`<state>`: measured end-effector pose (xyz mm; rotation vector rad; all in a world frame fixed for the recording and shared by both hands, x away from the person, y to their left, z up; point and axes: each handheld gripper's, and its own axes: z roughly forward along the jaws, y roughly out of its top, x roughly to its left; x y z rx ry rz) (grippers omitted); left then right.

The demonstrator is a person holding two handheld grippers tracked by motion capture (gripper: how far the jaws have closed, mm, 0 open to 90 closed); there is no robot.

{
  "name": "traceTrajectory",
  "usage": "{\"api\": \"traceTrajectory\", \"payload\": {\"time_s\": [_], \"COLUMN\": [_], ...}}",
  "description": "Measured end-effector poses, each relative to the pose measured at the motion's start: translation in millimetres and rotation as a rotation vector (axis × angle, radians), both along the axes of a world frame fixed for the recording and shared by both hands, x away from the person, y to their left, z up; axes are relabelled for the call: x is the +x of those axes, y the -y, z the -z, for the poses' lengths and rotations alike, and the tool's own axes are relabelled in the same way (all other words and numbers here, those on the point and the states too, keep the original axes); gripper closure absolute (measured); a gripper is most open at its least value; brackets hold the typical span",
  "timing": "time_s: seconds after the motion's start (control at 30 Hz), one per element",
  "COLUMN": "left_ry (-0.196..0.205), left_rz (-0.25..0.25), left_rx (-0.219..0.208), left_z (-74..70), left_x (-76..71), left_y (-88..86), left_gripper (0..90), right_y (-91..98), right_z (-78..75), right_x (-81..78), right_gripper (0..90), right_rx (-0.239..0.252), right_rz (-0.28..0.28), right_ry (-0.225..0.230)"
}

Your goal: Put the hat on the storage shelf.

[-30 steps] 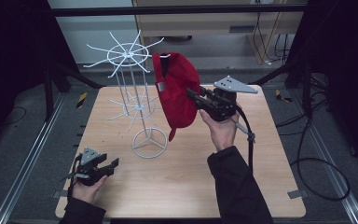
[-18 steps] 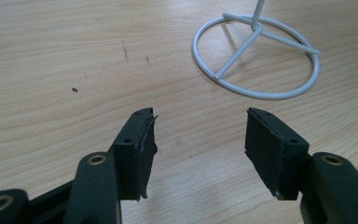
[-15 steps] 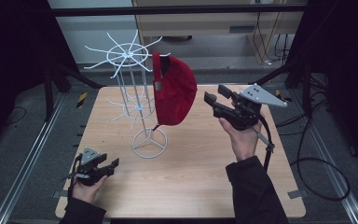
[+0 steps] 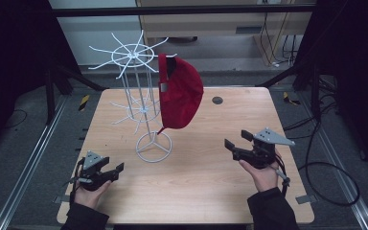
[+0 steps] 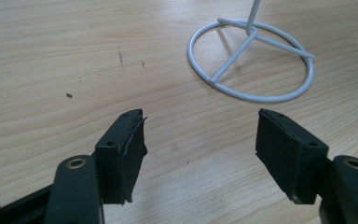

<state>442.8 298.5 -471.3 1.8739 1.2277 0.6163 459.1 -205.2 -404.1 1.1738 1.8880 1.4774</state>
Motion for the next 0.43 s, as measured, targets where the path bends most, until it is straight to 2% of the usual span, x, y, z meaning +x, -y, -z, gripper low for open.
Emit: {"api": "traceTrajectory", "payload": {"time_s": [0.03,0.1,0.13,0.27,0.3,0.33,0.43], "left_ry": [0.003,0.001,0.003,0.001,0.001,-0.002,-0.008], "left_rz": [0.0,0.001,0.003,0.009,0.013,0.017,0.022], "left_rx": [0.004,0.012,0.018,0.031,0.032,0.039,0.057], "left_z": [0.2,0.9,1.7,4.2,4.8,5.5,7.4], "left_x": [0.1,0.5,1.0,2.2,2.3,2.5,3.7], "left_y": [-0.1,-0.4,-0.7,-1.1,-1.0,-1.1,-1.3], "left_gripper": [31.2,30.0,28.0,25.0,25.0,23.4,22.4], "right_y": [5.7,12.8,20.6,36.5,36.5,46.4,54.5], "right_z": [10.4,21.9,34.2,54.3,54.3,64.4,71.4], "right_x": [-2.0,-4.2,-7.6,-14.2,-14.2,-18.6,-21.6], "right_gripper": [22.5,20.1,18.2,15.4,15.4,14.9,14.3], "right_rx": [-0.012,-0.032,-0.035,-0.066,-0.066,-0.076,-0.077], "right_rz": [0.012,0.027,0.044,0.081,0.081,0.108,0.127], "right_ry": [-0.021,-0.042,-0.067,-0.108,-0.108,-0.133,-0.148]}}
